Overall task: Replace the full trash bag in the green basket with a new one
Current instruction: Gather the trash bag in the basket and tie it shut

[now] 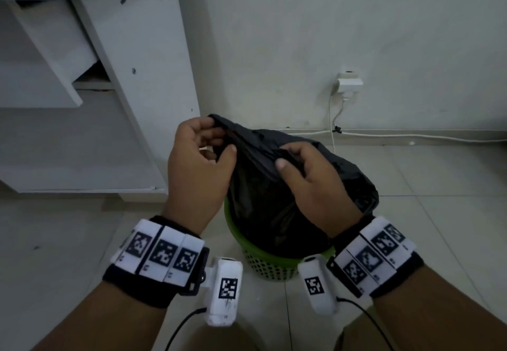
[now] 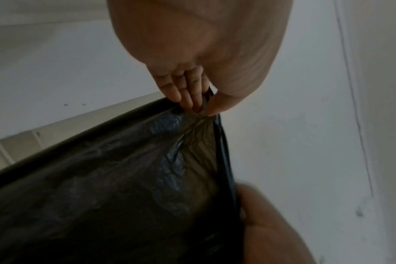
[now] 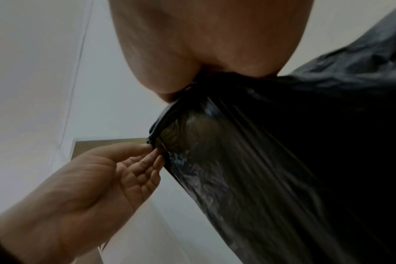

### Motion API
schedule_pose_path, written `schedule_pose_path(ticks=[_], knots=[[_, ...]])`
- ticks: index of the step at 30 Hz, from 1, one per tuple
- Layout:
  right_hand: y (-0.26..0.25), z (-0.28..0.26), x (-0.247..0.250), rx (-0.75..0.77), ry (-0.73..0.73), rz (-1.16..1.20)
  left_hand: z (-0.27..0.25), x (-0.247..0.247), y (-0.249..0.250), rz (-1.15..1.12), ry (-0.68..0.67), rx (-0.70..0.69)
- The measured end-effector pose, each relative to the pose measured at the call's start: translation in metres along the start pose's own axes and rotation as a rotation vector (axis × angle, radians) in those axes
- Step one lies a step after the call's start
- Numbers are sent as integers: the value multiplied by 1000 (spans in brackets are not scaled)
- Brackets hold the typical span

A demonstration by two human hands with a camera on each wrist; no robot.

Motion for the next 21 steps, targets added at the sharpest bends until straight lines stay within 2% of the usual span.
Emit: schedule_pose_path(ticks=[2, 4, 6, 8, 12, 15, 18, 21], knots=[[-13, -1, -10, 50, -112, -161, -2, -4, 9, 140, -15, -111], [-20, -2, -22, 112, -208, -325, -2, -18, 17, 350, -109, -234], [-27, -4, -24, 179, -223, -396, 0, -26, 19, 544, -169, -340], [-33, -4, -10, 201, -148, -387, 5, -25, 20, 615, -164, -386], [-42, -9, 36, 184, 136, -495, 10, -15, 29, 730, -145, -473], [-31, -11, 65, 101, 257, -551, 20, -1, 26, 804, -163, -458], [-17, -15, 92, 45, 347, -462, 32, 8, 8, 829, -254, -345], [-23, -13, 88, 96, 283, -415, 23, 0, 15, 724, -328, -280]])
Point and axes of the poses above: each hand's wrist, its own z-axis towards the middle knuckle, its own x-axis out of the back of the hand, y = z × x, the point moved 10 cm from there along z, towards the middle knuckle, and after that the axes turned 9 degrees about -y, right-handed, at the moved point
